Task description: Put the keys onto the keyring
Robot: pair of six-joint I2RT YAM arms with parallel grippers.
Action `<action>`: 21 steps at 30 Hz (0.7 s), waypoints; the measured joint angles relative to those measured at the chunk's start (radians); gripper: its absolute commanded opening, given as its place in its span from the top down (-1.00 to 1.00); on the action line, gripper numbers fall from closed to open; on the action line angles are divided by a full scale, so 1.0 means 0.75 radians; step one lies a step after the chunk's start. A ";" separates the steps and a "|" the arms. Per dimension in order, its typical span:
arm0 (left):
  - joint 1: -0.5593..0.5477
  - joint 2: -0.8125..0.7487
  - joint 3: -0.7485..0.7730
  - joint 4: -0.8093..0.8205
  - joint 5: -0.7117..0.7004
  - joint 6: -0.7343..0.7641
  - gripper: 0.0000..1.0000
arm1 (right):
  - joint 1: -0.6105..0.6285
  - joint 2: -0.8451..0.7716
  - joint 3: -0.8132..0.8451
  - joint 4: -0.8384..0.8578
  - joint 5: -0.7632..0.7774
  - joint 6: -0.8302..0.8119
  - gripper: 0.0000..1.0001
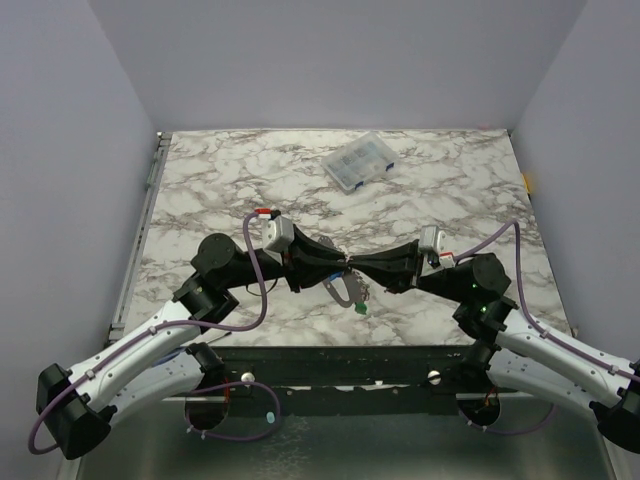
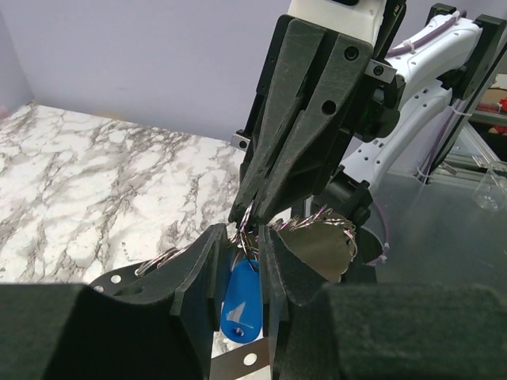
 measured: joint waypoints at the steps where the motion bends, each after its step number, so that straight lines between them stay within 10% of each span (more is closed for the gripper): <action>1: -0.003 0.004 -0.001 0.003 0.000 0.000 0.47 | 0.000 -0.001 0.000 -0.001 -0.002 0.000 0.99; 21: -0.030 0.013 -0.019 0.059 -0.005 0.008 1.00 | -0.005 -0.007 0.000 0.007 -0.017 0.030 0.99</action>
